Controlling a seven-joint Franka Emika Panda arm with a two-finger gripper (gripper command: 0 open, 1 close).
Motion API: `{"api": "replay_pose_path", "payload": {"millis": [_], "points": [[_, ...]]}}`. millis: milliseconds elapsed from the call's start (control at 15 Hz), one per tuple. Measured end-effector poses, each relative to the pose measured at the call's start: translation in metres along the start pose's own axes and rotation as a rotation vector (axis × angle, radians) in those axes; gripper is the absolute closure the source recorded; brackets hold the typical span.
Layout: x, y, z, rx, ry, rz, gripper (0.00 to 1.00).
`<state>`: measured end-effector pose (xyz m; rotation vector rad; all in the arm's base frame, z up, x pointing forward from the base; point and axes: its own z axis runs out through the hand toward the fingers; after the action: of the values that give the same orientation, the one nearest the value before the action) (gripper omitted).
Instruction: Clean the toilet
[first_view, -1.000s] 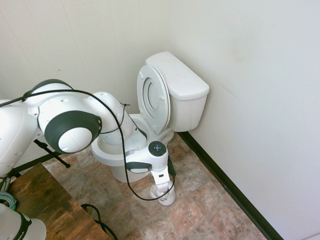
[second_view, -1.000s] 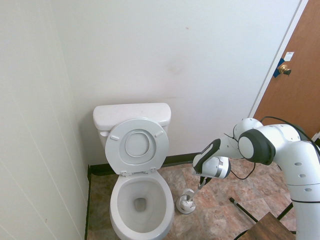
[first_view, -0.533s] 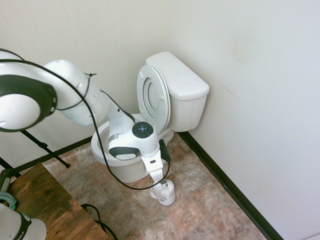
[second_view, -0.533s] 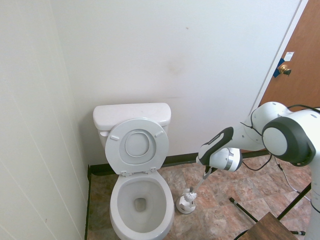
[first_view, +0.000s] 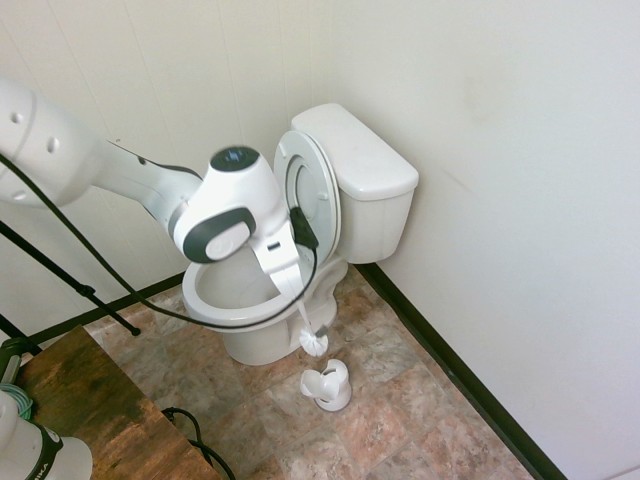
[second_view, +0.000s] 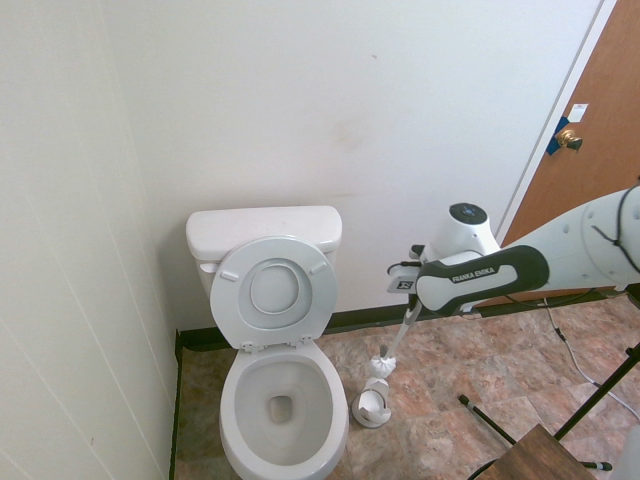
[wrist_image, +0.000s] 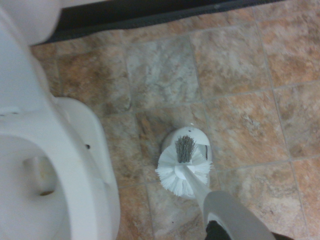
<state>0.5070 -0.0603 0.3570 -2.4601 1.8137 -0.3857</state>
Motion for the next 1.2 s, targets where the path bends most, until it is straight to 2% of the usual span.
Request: {"api": "replay_pose_path", "payload": {"millis": [133, 333, 667, 800, 1000, 1200], "points": [[-0.046, -0.024, -0.044, 0.038, -0.011, -0.055, 1.0], [-0.112, -0.037, -0.063, 0.054, -0.025, -0.133, 1.0], [-0.2, -0.037, -0.052, 0.066, -0.047, -0.236, 1.0], [-0.211, -0.044, -0.029, 0.085, -0.064, -0.251, 1.0], [-0.224, -0.052, -0.024, 0.082, -0.066, -0.278, 1.0], [-0.236, -0.076, 0.002, 0.09, -0.046, -0.262, 1.0]]}}
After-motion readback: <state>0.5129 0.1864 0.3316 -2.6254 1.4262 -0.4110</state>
